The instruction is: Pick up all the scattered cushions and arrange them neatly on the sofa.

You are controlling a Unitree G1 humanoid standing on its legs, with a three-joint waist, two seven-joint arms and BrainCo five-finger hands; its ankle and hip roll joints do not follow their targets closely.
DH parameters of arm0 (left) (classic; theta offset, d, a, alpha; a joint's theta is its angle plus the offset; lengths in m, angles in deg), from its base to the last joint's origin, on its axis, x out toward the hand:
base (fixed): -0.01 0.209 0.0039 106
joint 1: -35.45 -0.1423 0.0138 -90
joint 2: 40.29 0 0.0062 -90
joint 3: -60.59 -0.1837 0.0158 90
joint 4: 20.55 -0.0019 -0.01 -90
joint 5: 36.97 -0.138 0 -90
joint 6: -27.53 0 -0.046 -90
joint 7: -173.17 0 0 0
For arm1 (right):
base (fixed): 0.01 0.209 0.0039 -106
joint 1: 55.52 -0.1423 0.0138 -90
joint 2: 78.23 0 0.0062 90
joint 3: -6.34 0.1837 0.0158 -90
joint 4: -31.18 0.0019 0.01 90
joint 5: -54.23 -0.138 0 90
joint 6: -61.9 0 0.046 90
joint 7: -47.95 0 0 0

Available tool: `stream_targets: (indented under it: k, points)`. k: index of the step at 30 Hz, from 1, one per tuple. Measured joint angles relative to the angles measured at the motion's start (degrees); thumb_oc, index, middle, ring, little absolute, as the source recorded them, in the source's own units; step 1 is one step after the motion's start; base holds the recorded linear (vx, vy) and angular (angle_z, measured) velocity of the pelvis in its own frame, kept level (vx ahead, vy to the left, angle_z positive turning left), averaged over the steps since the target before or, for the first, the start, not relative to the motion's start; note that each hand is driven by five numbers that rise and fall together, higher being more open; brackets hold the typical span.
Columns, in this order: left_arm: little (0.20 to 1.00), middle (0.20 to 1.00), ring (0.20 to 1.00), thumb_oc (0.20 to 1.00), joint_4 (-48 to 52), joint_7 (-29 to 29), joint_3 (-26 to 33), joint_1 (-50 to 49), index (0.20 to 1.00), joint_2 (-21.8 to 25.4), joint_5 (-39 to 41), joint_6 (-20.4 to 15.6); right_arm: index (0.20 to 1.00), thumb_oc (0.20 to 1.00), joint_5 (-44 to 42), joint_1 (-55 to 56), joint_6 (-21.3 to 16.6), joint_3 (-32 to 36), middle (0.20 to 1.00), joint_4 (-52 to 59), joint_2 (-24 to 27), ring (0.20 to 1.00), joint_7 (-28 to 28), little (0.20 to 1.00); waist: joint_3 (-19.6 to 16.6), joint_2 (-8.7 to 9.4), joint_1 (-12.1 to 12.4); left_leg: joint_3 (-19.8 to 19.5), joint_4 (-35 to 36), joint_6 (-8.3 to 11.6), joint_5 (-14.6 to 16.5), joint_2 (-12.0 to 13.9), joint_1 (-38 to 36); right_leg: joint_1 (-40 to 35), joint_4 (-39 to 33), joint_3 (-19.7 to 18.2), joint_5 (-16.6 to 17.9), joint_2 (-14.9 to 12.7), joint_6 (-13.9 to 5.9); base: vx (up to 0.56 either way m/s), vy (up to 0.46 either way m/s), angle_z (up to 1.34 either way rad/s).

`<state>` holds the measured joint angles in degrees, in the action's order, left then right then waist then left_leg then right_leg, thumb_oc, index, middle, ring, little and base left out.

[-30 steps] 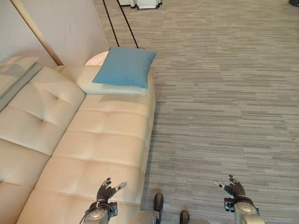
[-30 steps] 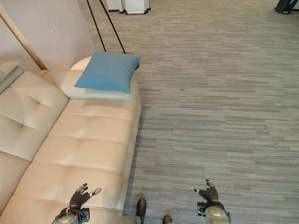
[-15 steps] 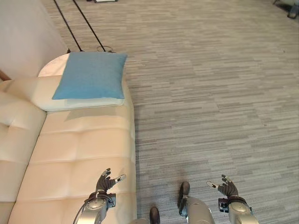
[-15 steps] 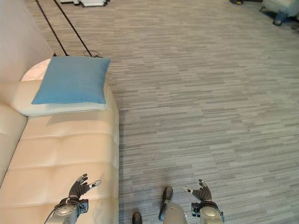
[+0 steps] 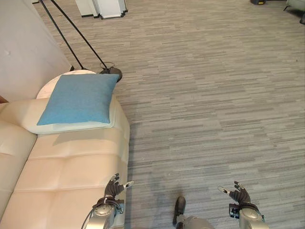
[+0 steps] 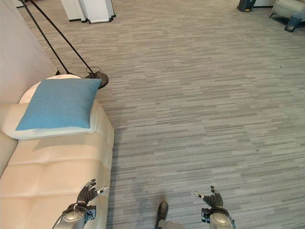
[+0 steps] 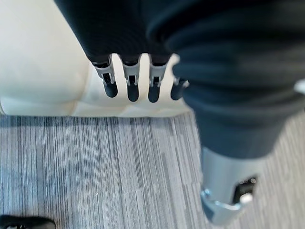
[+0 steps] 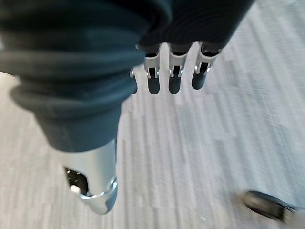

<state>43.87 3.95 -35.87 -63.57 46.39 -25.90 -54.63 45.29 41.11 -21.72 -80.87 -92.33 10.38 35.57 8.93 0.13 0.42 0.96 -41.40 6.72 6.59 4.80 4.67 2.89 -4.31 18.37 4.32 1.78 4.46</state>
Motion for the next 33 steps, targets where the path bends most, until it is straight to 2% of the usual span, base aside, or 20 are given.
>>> stream_targets:
  k: [3, 6, 8, 9, 10, 12, 13, 18, 19, 20, 21, 22, 23, 24, 26, 27, 28, 29, 30, 33]
  points:
    - [1.000, 1.000, 1.000, 1.000, 0.12, 0.39, 0.23, -0.13, 1.000, 0.19, 1.47, 0.19, 1.000, 1.000, -0.29, -0.16, 0.31, -0.35, 1.000, -0.08, -0.30, 1.000, 0.01, 1.000, 1.08, 1.58, 0.20, 3.26, 5.13, -1.25, 1.16, -1.16, 5.18, -2.32, -0.34, -1.94, -0.93, -0.04, 1.21, 0.27, -0.117, -0.08]
    - [1.000, 1.000, 1.000, 1.000, 0.27, 0.46, 0.25, -0.36, 1.000, 0.23, 1.48, 0.30, 1.000, 1.000, -1.23, -0.27, 0.37, -0.20, 1.000, -0.05, -0.47, 1.000, 0.01, 1.000, 1.61, 2.51, 0.56, 5.58, 20.43, -2.40, 0.41, -2.11, 5.12, -3.67, -0.71, -2.46, -1.40, -0.11, 0.96, 0.24, -0.018, -0.17]
    - [1.000, 1.000, 1.000, 1.000, 0.24, 0.47, 0.23, -0.24, 1.000, 0.29, 1.47, 0.36, 1.000, 1.000, -1.23, -0.10, 0.38, -0.75, 1.000, -0.04, -0.29, 1.000, -0.03, 1.000, 1.62, 2.54, 0.29, 5.90, 37.35, -2.95, -4.54, -4.15, 4.95, -4.81, -0.74, -1.91, -2.71, 0.02, 0.34, 0.42, 0.036, -0.03]
    - [1.000, 1.000, 1.000, 1.000, 0.20, 0.47, 0.20, -0.34, 1.000, 0.27, 1.46, 0.37, 1.000, 1.000, -1.20, -0.06, 0.39, -1.27, 1.000, -0.32, -0.27, 1.000, -0.05, 1.000, 1.62, 2.42, 0.23, 5.92, 40.10, -3.21, -6.35, -5.01, 5.53, -5.27, -0.70, -1.60, -3.67, 0.12, -0.75, 0.48, 0.062, 0.16]
    - [1.000, 1.000, 1.000, 1.000, -0.22, 0.51, 0.20, -0.49, 1.000, -0.26, 1.46, 0.39, 1.000, 1.000, -1.15, -0.38, 0.44, -2.22, 1.000, -2.83, 0.04, 1.000, -0.02, 1.000, 1.28, 1.37, 0.05, 2.94, 46.93, -2.44, -9.88, -5.39, 5.31, -6.03, 0.67, 2.26, -8.59, 0.24, -5.64, 0.38, 0.065, 0.09]
    - [1.000, 1.000, 1.000, 1.000, 0.14, 0.56, 0.11, -1.06, 1.000, -0.45, 1.44, 0.45, 1.000, 1.000, -1.07, -0.04, 0.63, -2.36, 1.000, -3.35, -0.01, 1.000, -0.01, 1.000, 1.03, 0.63, 1.31, 1.53, 46.81, -1.14, -12.42, -4.78, 7.13, -7.35, 0.88, 2.04, -6.71, 2.32, -1.88, 0.46, 0.096, -0.07]
    - [1.000, 1.000, 1.000, 1.000, 0.16, 0.56, 0.10, -1.59, 1.000, -0.44, 1.44, 0.45, 1.000, 1.000, -1.01, -0.03, 0.59, -2.39, 1.000, -3.30, 0.09, 1.000, -0.01, 1.000, 0.73, 0.36, 1.21, 1.24, 46.75, -1.12, -12.43, -4.88, 8.27, -7.83, -0.06, 2.27, -6.45, 3.07, -1.61, 0.54, 0.138, -0.21]
    - [1.000, 1.000, 1.000, 1.000, 0.02, 1.05, 2.52, -3.86, 1.000, -0.55, 1.43, 0.61, 1.000, 1.000, 0.55, -1.04, 1.59, -2.40, 1.000, -3.08, -0.26, 1.000, 0.58, 1.000, 0.01, 0.27, 1.62, 5.12, 46.78, -5.70, -14.07, -8.45, 9.13, -10.76, -0.28, -0.06, -8.31, 4.13, -2.30, 0.50, 0.180, -0.27]
    - [1.000, 1.000, 1.000, 1.000, -0.05, 1.02, 2.46, -3.69, 1.000, -0.44, 1.35, 0.69, 1.000, 1.000, 0.99, 0.14, 1.57, -1.77, 1.000, -2.79, -0.47, 1.000, 0.89, 1.000, -0.22, 0.70, 1.23, 7.01, 44.37, -8.24, -12.72, -10.29, 8.56, -12.01, -0.06, -0.28, -10.70, 3.46, -4.97, 0.45, 0.217, -0.11]
    - [1.000, 1.000, 1.000, 1.000, -1.94, 1.10, 2.58, -3.85, 1.000, -0.64, 1.36, 1.00, 1.000, 1.000, 1.08, 1.43, 1.91, -2.18, 1.000, -3.81, -0.43, 1.000, 0.89, 1.000, -1.45, 1.59, 1.19, 8.82, 42.49, -11.29, -10.74, -11.59, 7.01, -12.49, 2.89, -0.26, -13.13, 2.87, -7.00, 0.45, 0.220, -0.20]
    - [1.000, 1.000, 1.000, 1.000, -2.15, 1.18, 2.49, -3.71, 1.000, -1.03, 1.33, 1.16, 1.000, 1.000, 1.07, 2.33, 1.91, -2.70, 1.000, -3.81, 0.20, 1.000, 1.20, 1.000, -1.75, -0.01, 1.00, 9.29, 42.23, -13.40, -9.44, -10.86, 5.02, -11.57, 8.43, -0.80, -14.61, 3.55, -7.96, 0.46, 0.291, -0.28]
    - [1.000, 1.000, 1.000, 1.000, -2.28, 1.23, 2.11, -4.22, 1.000, -0.65, 1.32, 1.27, 1.000, 1.000, 1.07, 2.94, 2.29, -4.64, 1.000, -3.88, 0.38, 1.000, 1.34, 1.000, -2.30, -1.02, 1.20, 8.01, 42.73, -16.50, -11.66, -8.70, 3.27, -6.43, 22.68, -0.85, -17.08, 2.58, -8.92, 0.31, 0.243, -0.29]
    - [1.000, 1.000, 1.000, 1.000, -1.89, 1.25, 2.04, -4.29, 1.000, -0.17, 1.32, 1.26, 1.000, 1.000, 1.08, 3.70, 2.38, -5.42, 1.000, -3.16, 0.16, 1.000, 1.49, 1.000, -2.58, -0.76, 0.90, 7.55, 42.78, -16.55, -10.98, -9.05, 1.99, -3.71, 29.64, -0.89, -16.84, 1.35, -9.69, 0.38, 0.294, -0.07]
    - [1.000, 1.000, 1.000, 1.000, -1.63, 1.37, 1.67, -3.83, 1.000, 1.03, 1.30, 1.12, 1.000, 1.000, 1.08, 4.51, 2.21, -6.18, 1.000, -1.18, -0.25, 1.000, 1.61, 1.000, -2.84, 1.33, -0.27, 7.33, 42.92, -15.93, -11.29, -10.33, 0.88, 1.79, 44.60, -0.13, -17.37, -3.55, -9.71, 0.28, 0.202, 0.28]
    - [1.000, 1.000, 1.000, 1.000, -1.65, 1.34, 1.51, -1.48, 1.000, 1.39, 1.31, 1.31, 1.000, 1.000, 1.09, 4.77, 2.44, -5.93, 1.000, -0.95, -0.21, 1.000, 1.58, 1.000, -2.58, 2.82, -1.69, 4.63, 43.72, -18.08, -9.70, -12.78, -1.57, 6.15, 52.65, -0.87, -17.86, -10.46, -10.59, 0.36, 0.133, 0.80]
    - [1.000, 1.000, 1.000, 1.000, -1.38, 1.62, 1.56, 2.55, 1.000, 1.77, 1.31, 1.06, 1.000, 1.000, 1.08, 2.03, 2.28, -4.79, 1.000, -0.86, -0.18, 1.000, 1.66, 1.000, 0.55, 0.16, -1.09, 2.76, 44.35, -19.02, -8.99, -11.79, -4.87, 15.66, 51.54, -7.28, -17.73, -13.26, -10.87, 0.54, 0.000, 0.93]
    - [1.000, 1.000, 1.000, 1.000, -1.51, 1.68, 0.97, 2.81, 1.000, 1.54, 1.31, 0.89, 1.000, 1.000, 1.03, 1.69, 1.92, -5.66, 1.000, -1.17, 0.22, 1.000, 1.61, 1.000, 1.11, -1.22, -0.95, 1.69, 42.99, -18.80, -5.44, -10.70, -5.06, 18.44, 44.13, -7.59, -17.44, -11.76, -11.17, 0.46, -0.037, 0.59]
    - [1.000, 1.000, 1.000, 1.000, -2.19, 1.72, 1.19, 2.91, 1.000, 1.73, 1.29, 0.97, 1.000, 1.000, 1.00, 1.09, 1.58, -5.26, 1.000, -1.56, -0.08, 1.000, 1.61, 1.000, 2.08, -1.76, -0.39, 1.70, 42.54, -16.96, -5.73, -9.94, -5.87, 17.47, 33.61, -7.89, -17.11, -9.60, -11.24, 0.15, -0.064, 0.04]
    - [1.000, 1.000, 1.000, 1.000, -2.12, 1.60, 1.55, 2.40, 1.000, 1.87, 1.31, 1.18, 1.000, 1.000, 0.87, 0.88, 1.73, -5.18, 1.000, -1.59, -0.51, 1.000, 1.66, 1.000, 2.97, -1.92, -0.32, 2.16, 43.03, -14.85, -5.29, -9.39, -7.18, 17.40, 25.60, -8.98, -15.24, -7.79, -10.95, 0.21, -0.080, 0.04]
    - [1.000, 1.000, 1.000, 1.000, -2.02, 1.35, 2.06, 0.25, 1.000, 2.92, 1.22, 1.46, 1.000, 1.000, 0.55, 2.39, 1.97, -4.63, 1.000, -2.15, -1.94, 1.000, 1.64, 1.000, 3.18, 0.42, -0.35, -0.54, 44.08, -13.53, -3.04, -9.71, -11.00, 16.57, 8.63, -14.35, -7.31, -4.02, -12.13, 0.37, -0.143, 0.43]
